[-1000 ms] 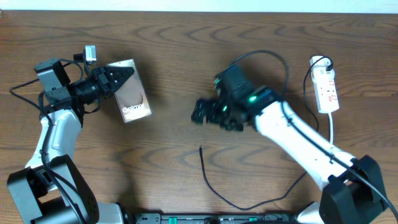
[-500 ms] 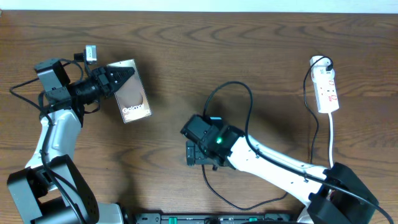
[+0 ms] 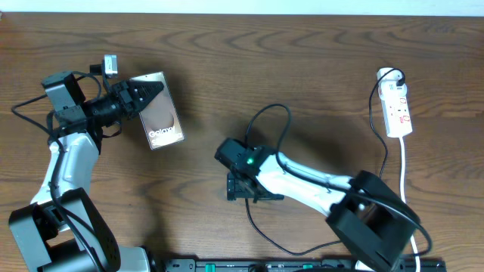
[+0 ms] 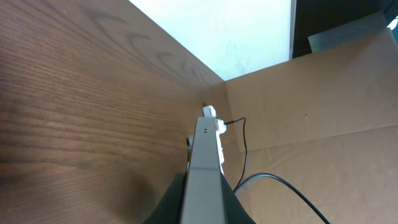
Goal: Plug charger to phone and switch on socket
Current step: 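Lower the right gripper onto the black cable's plug end, then grasp the cable plug with the right gripper and lift it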
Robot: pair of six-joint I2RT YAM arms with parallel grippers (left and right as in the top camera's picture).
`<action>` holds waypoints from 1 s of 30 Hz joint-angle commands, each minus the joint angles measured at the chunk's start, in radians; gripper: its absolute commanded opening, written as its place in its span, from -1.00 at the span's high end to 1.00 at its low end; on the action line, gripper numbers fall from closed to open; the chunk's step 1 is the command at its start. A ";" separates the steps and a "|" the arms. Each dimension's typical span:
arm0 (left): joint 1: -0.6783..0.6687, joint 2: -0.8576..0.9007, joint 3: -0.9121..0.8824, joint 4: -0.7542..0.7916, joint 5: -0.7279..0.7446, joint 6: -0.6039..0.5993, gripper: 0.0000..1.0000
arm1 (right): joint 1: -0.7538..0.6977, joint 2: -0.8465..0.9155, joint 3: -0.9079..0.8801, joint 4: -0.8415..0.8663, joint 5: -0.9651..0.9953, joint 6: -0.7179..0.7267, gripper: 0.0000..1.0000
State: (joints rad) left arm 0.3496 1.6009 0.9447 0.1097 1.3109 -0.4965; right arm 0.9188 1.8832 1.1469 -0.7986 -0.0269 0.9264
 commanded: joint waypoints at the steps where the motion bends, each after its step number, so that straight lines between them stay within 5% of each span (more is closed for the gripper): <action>1: 0.001 -0.003 0.024 0.004 0.039 0.007 0.86 | -0.001 0.040 0.079 -0.040 -0.010 -0.029 -0.90; 6: 0.001 -0.003 0.024 0.004 0.039 0.007 0.85 | -0.001 0.063 0.103 -0.063 -0.010 -0.033 -0.80; 9: 0.001 -0.003 0.024 0.004 0.039 0.007 0.85 | -0.001 0.064 0.103 -0.062 -0.010 -0.029 -0.48; 13: 0.001 -0.003 0.024 0.004 0.039 0.006 0.85 | -0.001 0.064 0.103 -0.066 -0.010 -0.030 0.21; 20: 0.001 -0.003 0.024 0.004 0.039 0.006 0.85 | -0.001 0.064 0.103 -0.066 -0.012 -0.029 0.91; 30: 0.001 -0.003 0.024 0.004 0.039 0.006 0.85 | -0.006 0.064 0.103 -0.069 -0.019 -0.030 0.98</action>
State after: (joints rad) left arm 0.3496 1.6009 0.9447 0.1093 1.3109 -0.4965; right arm 0.9176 1.9312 1.2339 -0.8650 -0.0463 0.8978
